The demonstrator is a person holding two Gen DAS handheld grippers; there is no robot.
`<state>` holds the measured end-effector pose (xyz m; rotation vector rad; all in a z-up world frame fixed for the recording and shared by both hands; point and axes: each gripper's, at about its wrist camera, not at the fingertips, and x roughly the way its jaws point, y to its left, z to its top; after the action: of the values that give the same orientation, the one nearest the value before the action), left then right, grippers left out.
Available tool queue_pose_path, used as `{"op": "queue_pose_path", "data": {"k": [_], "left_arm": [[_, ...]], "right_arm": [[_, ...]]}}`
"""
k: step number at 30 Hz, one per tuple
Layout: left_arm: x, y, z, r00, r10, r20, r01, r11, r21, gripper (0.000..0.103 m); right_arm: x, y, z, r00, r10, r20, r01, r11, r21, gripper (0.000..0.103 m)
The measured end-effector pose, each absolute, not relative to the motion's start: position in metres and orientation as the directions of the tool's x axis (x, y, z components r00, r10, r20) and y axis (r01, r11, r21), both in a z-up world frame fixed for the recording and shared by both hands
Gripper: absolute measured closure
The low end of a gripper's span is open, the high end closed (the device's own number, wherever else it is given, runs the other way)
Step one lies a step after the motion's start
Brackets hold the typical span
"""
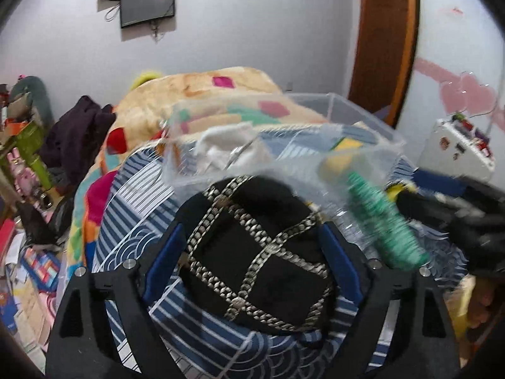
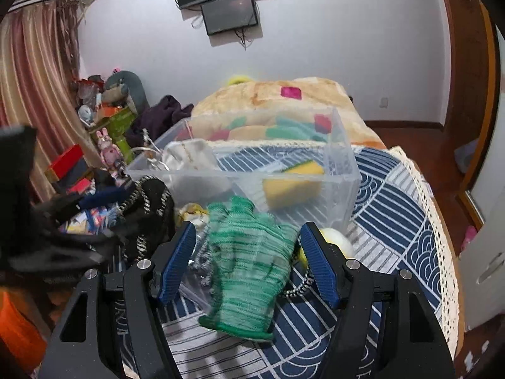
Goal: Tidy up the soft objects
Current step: 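Grasp the green knit glove with the right tool while the left tool grasps the black cap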
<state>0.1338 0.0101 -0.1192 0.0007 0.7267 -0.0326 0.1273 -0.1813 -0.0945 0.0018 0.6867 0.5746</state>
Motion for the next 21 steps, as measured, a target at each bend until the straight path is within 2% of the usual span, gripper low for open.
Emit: {"op": "queue_pose_path", "data": {"k": [3, 9, 11, 14, 17, 19, 21], "left_arm": [[0.132, 0.021, -0.129, 0.729, -0.024, -0.684, 0.009, 1.000, -0.025, 0.016], [0.128, 0.051, -0.144, 0.700, -0.090, -0.708, -0.029, 0.988, -0.153, 0.016], [0.126, 0.055, -0.148, 0.695, -0.112, -0.710, -0.032, 0.982, -0.187, 0.017], [0.125, 0.053, -0.154, 0.687, -0.134, -0.714, -0.021, 0.979, -0.205, 0.029], [0.121, 0.048, -0.155, 0.706, -0.110, -0.700, -0.044, 0.979, -0.198, 0.035], [0.120, 0.045, -0.154, 0.713, -0.103, -0.693, -0.049, 0.979, -0.196, 0.044], [0.119, 0.043, -0.153, 0.716, -0.118, -0.688, -0.035, 0.978, -0.204, 0.060]], "right_arm": [[0.127, -0.179, -0.094, 0.614, 0.521, -0.593, -0.514, 0.834, 0.201, 0.037], [0.139, -0.171, -0.117, 0.560, 0.501, -0.659, -0.500, 0.839, 0.213, 0.052], [0.142, -0.172, -0.122, 0.562, 0.472, -0.679, -0.480, 0.855, 0.198, 0.053], [0.143, -0.174, -0.125, 0.560, 0.464, -0.686, -0.472, 0.860, 0.197, 0.056], [0.141, -0.175, -0.126, 0.556, 0.463, -0.690, -0.472, 0.859, 0.197, 0.062], [0.140, -0.175, -0.126, 0.556, 0.464, -0.690, -0.473, 0.859, 0.196, 0.071], [0.139, -0.176, -0.125, 0.559, 0.465, -0.686, -0.480, 0.857, 0.190, 0.080]]}}
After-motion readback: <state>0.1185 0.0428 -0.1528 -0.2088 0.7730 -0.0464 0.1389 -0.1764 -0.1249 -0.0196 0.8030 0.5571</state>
